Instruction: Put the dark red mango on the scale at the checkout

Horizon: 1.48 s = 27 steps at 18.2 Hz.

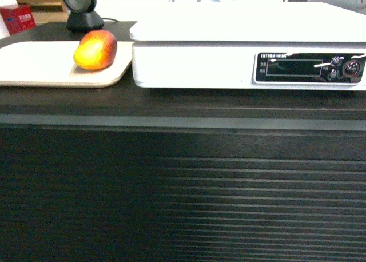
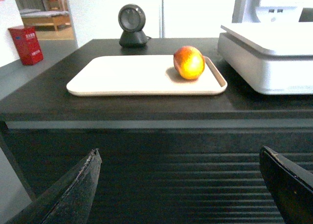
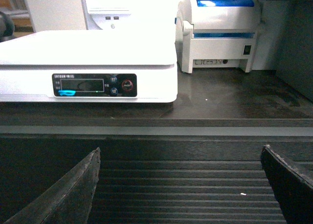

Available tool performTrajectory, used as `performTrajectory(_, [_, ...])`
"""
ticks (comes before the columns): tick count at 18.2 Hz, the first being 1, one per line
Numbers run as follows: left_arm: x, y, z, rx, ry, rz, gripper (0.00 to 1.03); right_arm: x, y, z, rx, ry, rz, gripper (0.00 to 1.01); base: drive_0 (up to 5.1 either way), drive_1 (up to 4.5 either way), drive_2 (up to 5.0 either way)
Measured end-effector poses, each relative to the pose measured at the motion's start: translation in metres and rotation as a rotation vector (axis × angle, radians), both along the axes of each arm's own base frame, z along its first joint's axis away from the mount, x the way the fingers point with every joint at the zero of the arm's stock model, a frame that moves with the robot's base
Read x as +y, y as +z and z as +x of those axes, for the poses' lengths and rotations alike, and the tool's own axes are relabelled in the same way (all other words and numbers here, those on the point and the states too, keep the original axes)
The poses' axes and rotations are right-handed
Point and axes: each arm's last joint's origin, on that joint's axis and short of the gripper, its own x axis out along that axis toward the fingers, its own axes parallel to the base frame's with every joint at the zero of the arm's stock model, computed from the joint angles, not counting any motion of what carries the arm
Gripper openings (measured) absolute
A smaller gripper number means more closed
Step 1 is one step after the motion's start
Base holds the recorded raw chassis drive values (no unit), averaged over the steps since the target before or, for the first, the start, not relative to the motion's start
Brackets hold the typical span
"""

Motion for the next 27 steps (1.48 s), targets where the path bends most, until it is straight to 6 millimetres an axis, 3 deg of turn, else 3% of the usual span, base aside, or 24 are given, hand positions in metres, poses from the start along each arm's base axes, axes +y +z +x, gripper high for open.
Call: performTrajectory(27, [0.0000,0.0001,0.0000,0.000,0.000,0.000,0.98,0.0000,0.0000,0.0000,0.000,0.000,-0.001,0.98,0.0,0.00,0.0])
